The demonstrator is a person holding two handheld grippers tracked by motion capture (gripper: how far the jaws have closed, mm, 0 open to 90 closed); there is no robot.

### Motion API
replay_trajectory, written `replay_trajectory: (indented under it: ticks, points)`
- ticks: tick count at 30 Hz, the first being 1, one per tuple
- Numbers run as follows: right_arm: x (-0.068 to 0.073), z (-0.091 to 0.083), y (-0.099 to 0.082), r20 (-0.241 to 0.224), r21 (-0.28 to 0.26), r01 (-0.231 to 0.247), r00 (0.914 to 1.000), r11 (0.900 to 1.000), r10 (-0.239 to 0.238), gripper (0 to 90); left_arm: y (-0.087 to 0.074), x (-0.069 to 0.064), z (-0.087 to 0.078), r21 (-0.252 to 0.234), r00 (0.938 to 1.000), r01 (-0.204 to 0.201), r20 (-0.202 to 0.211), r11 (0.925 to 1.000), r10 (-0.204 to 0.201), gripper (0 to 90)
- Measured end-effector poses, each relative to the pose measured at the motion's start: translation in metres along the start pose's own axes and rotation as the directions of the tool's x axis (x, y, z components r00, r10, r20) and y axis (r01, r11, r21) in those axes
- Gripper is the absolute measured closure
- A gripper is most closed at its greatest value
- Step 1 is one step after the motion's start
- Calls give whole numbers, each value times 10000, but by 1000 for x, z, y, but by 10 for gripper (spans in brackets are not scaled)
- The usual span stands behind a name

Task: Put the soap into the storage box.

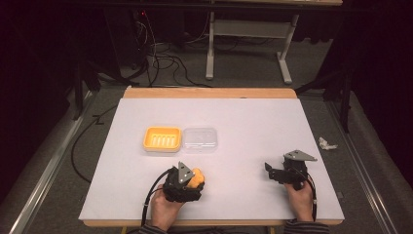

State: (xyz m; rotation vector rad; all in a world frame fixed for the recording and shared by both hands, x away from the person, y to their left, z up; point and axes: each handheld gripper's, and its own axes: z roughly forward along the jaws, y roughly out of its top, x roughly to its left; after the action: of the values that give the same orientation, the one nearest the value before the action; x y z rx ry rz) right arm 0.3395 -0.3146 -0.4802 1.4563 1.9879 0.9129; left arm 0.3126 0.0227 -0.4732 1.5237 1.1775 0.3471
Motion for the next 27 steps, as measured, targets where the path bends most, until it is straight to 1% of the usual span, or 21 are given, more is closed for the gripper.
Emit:
replay_trajectory:
  ticks: [4, 5, 11, 13, 15, 18, 21, 24, 27]
  points:
    - [0, 0, 0, 1, 12, 26, 10000, 10000, -26, 158, 5, -2, -4, -161, 10000, 17, 87, 9999, -15, 275]
    - [0, 0, 0, 2, 10, 26, 10000, 10000, -26, 157, 7, -3, -6, -204, 9999, -72, 103, 9998, 74, 274]
    - [0, 0, 0, 2, 10, 5, 10000, 10000, -5, 157, 15, -5, -10, -304, 9997, -189, 154, 9994, 194, 275]
    - [0, 0, 0, 8, 11, 12, 10000, 10000, -12, 157, 17, -3, -12, -400, 9998, -43, 182, 9992, 50, 275]
    - [0, 0, 0, 12, 25, 2, 10000, 10000, -2, 157, 20, -1, -15, -481, 9996, 190, 204, 9987, -180, 275]
    - [0, 0, 0, 3, 24, 11, 10000, 10000, -11, 157, 23, 2, -18, -560, 9992, 356, 185, 9978, -346, 275]
    - [0, 0, 0, 18, 19, 12, 10000, 10000, -12, 157, 27, 5, -20, -676, 9988, 474, 147, 9966, -465, 275]
    - [0, 0, 0, 11, 10, 23, 10000, 10000, -23, 157, 29, 7, -22, -714, 9989, 468, 125, 9963, -461, 275]
    - [0, 0, 0, 14, 49, 42, 10000, 10000, -43, 157, 34, 9, -23, -826, 9981, 615, 110, 9947, -608, 275]
